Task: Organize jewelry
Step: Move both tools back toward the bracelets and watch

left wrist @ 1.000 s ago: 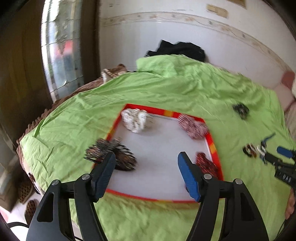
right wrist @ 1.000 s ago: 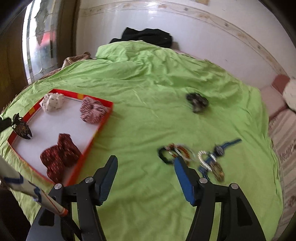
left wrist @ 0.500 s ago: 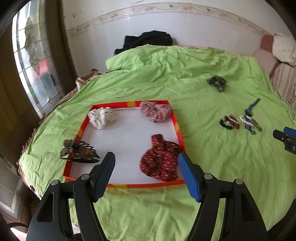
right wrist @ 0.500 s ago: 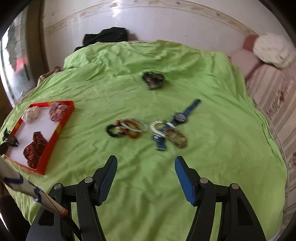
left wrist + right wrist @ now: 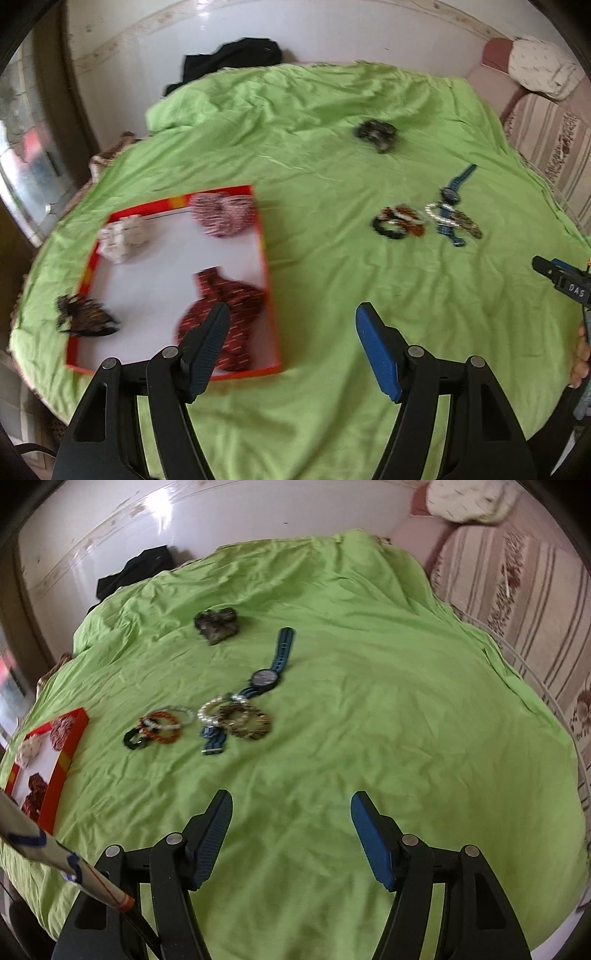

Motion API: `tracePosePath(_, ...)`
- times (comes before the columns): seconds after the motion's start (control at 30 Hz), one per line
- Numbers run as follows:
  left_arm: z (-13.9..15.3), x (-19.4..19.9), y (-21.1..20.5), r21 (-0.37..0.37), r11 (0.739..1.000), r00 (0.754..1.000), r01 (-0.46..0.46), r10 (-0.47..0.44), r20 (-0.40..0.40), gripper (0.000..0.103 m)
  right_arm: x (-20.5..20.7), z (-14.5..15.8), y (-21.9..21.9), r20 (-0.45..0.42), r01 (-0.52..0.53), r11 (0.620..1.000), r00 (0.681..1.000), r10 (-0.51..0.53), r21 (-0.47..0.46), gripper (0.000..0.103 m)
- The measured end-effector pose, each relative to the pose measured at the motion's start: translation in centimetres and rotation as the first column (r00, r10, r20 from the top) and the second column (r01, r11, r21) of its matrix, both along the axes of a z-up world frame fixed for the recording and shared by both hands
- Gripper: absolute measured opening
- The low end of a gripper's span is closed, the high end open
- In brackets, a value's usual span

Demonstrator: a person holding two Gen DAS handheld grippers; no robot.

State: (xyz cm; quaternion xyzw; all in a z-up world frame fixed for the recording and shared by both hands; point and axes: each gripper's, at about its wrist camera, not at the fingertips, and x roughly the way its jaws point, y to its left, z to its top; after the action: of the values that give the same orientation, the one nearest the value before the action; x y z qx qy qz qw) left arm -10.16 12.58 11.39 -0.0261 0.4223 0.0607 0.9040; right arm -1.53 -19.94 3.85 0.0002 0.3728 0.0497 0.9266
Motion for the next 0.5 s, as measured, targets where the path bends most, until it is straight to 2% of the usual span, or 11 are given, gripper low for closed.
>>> tracePosePath(0.4,-2.0,10.3,-4.2,-0.092,0.990,0.992,0.104,-0.109,-0.059,0.070,3.8,-2.3,-2.1,-0.041,-0.005,0.994,0.999,0.010,0.107,0.070)
tracePosePath(0.5,-2.5,13.6,-4.6,-0.126,0.983,0.988,0.134,-0.143,-0.066,0.065,5.4,-2.6,-1.8,-0.052,-0.018,0.989,0.998,0.025,0.145,0.066)
